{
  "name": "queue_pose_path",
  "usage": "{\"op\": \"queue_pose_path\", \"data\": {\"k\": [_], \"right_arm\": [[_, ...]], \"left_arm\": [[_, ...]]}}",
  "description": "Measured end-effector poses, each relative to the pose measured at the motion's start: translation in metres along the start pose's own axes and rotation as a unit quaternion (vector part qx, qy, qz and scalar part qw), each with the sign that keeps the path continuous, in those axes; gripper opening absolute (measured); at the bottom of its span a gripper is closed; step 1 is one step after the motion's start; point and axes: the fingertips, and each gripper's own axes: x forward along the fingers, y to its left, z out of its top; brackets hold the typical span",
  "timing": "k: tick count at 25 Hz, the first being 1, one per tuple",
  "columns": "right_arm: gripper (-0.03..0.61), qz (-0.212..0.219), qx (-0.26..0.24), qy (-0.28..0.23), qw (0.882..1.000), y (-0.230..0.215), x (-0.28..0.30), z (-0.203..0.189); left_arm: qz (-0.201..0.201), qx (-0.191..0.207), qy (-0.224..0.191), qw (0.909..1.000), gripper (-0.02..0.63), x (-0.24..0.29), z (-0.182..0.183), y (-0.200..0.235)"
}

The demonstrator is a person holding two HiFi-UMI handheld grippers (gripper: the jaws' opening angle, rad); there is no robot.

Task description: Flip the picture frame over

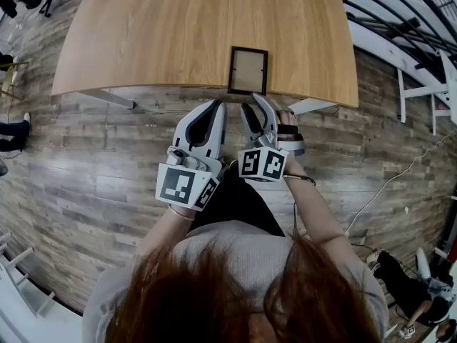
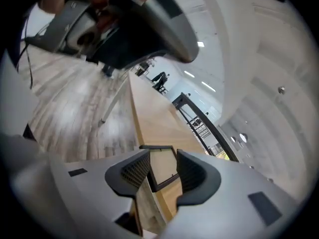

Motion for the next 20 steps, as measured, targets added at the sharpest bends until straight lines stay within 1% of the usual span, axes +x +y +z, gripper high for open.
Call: {"op": "queue_pose_path", "data": {"k": [3,6,9,12,15,19,20], "right_arm": [[0.159,0.017,-0.076,0.028,0.997,0.025,0.03,-0.026],[0.172,0.023,-0.115,0.046,0.992,0.038,0.047,-0.042],[0.173,0.007,-0.138,0.05,0.989,0.04,0.063,-0.043],[0.172,0.001,-0.159,0.067,0.985,0.043,0.078,-0.048],[0.172,0.002,-0.166,0.083,0.983,0.045,0.087,-0.055],[0.169,-0.006,-0.177,0.082,0.981,0.042,0.092,-0.051],[0.15,-0.01,-0.178,0.08,0.981,0.04,0.092,-0.05]], "left_arm": [[0.014,-0.003,0.012,0.9998,0.009,-0.003,-0.015,0.009],[0.027,-0.002,0.02,0.9994,0.009,-0.009,-0.023,0.015],[0.038,-0.002,0.025,0.999,0.009,-0.015,-0.03,0.024],[0.045,-0.004,0.029,0.9986,0.009,-0.018,-0.033,0.028],[0.044,-0.006,0.032,0.9985,0.009,-0.023,-0.035,0.028],[0.04,-0.003,0.047,0.9981,0.009,-0.033,-0.041,0.031],[0.041,-0.003,0.051,0.9979,0.008,-0.035,-0.043,0.033]]}}
